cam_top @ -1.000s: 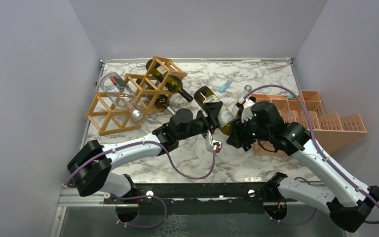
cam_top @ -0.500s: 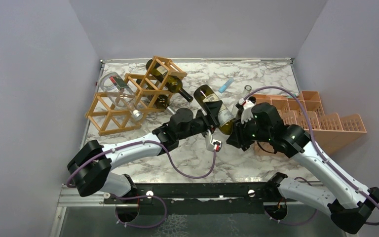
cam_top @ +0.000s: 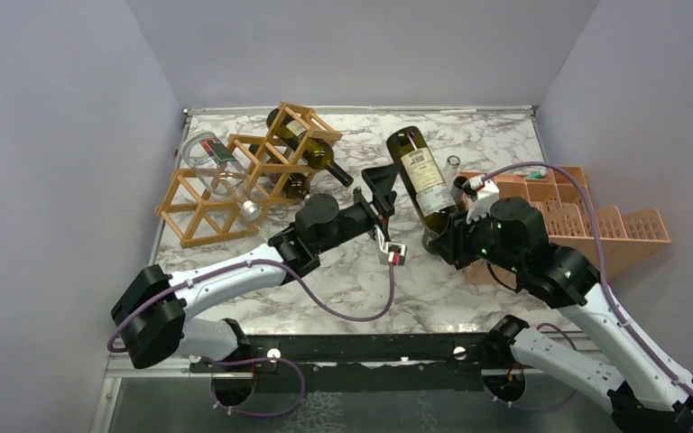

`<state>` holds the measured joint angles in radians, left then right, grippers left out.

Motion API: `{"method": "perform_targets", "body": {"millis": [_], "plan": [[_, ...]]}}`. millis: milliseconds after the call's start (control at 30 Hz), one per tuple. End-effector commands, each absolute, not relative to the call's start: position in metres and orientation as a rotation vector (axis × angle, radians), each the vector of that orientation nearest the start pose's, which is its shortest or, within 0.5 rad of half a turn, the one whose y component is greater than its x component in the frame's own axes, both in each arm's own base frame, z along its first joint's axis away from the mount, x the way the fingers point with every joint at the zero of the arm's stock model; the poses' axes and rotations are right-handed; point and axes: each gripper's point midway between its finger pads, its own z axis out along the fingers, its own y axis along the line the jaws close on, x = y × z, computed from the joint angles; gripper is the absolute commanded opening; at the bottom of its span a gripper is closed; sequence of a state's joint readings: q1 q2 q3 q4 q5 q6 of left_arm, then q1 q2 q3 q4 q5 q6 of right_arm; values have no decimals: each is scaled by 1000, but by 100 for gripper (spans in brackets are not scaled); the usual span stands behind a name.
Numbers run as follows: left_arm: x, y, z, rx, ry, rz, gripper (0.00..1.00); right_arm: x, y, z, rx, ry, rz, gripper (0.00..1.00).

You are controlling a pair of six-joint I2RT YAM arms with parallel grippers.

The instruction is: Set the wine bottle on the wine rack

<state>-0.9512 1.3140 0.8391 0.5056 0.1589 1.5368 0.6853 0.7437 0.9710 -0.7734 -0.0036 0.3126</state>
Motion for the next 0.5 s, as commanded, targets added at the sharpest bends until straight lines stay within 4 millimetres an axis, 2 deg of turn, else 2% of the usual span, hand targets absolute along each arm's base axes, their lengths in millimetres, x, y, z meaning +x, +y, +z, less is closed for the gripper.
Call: {"method": "perform_targets", "body": {"millis": [0,133,167,267,467], "plan": [[270,-342,338,1353,540,230,99,201,176,301,-351,1892,658,1],[266,-320,360,1135,762,18,99,202,186,295,-394,1899,686,1],[267,-314,366,1021,871,-88,99,202,188,292,-399,1903,692,1],[274,-282,387,685,1078,-239,99,204,194,285,-413,1911,706,1],[248,-253,412,416,1149,-522,99,202,212,262,-510,1952,765,1]]}}
